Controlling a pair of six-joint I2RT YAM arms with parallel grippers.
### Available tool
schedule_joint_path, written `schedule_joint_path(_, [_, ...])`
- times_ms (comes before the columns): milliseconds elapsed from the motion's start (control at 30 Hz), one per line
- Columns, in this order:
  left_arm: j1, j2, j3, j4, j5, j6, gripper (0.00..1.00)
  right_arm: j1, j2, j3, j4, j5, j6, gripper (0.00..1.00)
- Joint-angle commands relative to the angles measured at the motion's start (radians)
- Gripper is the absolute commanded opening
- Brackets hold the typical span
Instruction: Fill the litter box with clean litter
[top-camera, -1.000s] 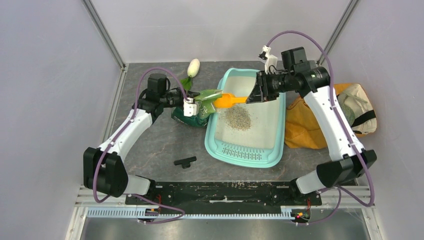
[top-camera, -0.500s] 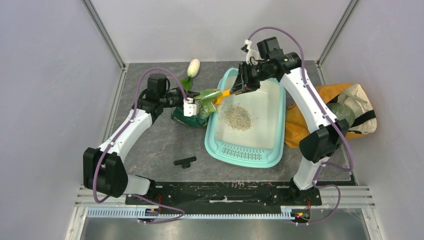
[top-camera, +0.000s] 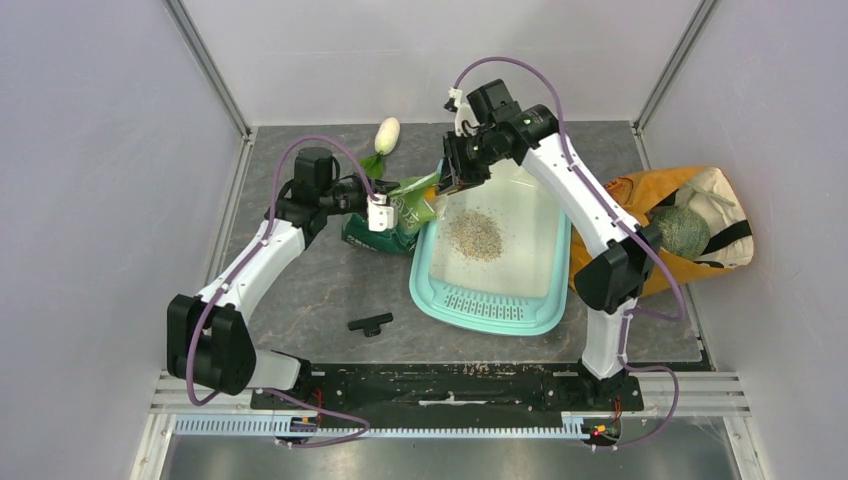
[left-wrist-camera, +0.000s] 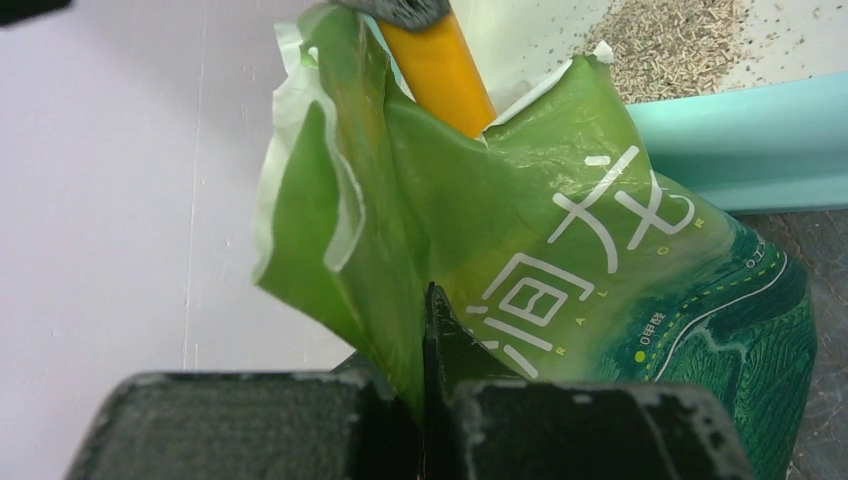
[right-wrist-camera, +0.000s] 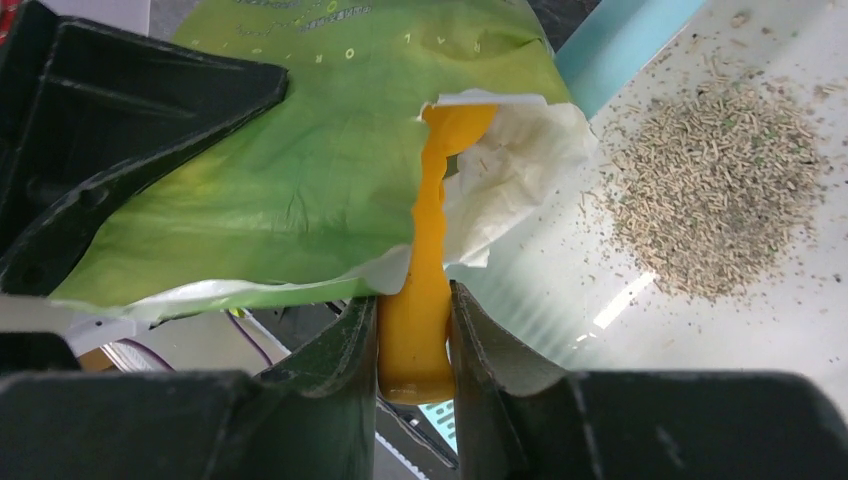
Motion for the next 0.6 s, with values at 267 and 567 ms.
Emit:
schedule_joint_path(267, [-0.040, -0.050, 0.020, 0.289, 0.152, -0.029, 0.02, 0.025, 0.149, 0.044, -0.027, 0.075, 0.015, 0.00])
schedule_joint_path(567, [-0.045, -0.032, 0.024, 0.307, 0.151, -0.028, 0.02, 0.071, 0.225, 0.029, -0.015, 0.051, 0.012, 0.00])
